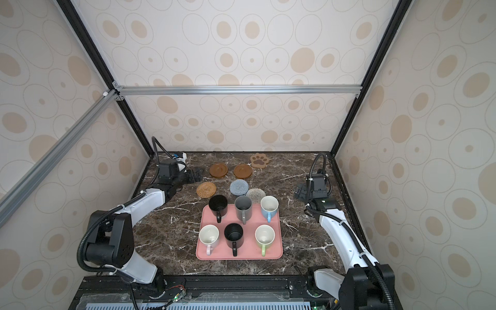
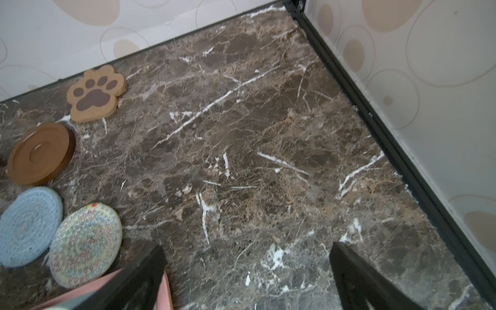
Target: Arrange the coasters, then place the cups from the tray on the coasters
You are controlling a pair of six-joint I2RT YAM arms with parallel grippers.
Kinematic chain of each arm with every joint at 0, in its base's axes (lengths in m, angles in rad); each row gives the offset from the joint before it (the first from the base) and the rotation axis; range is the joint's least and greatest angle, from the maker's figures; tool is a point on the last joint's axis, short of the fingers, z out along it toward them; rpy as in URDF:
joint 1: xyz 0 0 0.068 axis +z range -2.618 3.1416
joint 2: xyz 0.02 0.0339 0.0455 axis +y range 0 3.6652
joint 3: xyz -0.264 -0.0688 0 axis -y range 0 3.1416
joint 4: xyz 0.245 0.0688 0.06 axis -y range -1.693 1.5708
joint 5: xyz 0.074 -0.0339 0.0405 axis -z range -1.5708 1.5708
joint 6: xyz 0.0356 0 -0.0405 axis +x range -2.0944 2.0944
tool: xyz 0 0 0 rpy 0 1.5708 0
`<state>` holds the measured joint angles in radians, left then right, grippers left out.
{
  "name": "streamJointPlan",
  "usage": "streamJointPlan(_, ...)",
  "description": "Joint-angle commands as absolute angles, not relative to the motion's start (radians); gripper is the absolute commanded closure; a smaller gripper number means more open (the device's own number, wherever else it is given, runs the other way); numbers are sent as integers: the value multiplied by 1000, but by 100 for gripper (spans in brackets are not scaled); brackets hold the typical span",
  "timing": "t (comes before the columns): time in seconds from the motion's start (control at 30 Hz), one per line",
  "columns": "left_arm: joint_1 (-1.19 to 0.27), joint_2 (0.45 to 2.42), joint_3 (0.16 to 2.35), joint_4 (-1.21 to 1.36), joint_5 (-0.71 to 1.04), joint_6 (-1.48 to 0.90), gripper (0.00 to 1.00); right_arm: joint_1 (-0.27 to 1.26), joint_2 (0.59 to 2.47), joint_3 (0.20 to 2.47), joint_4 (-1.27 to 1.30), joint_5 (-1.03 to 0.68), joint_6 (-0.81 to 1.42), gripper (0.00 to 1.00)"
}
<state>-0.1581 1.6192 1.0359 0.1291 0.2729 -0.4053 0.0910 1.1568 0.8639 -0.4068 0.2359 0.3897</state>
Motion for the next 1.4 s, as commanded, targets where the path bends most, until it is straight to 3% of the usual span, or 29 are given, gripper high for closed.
streamJointPlan(0.0,-189,1667,1123,16,323,-463,0,100,1162,877,-470,82,406,0)
streamJointPlan(0.13,-228,1712,1168,-38,291,-459,0,101,1192,893,-466,-96,397,0)
streamJointPlan(0.5,-283,1817,1244,-108,306,-512,0,115,1203,913,-487,-370,296,0)
streamJointPlan(1.37,-285,2010,1309,-126,271,-560,0,120,1140,945,-600,-465,259,0)
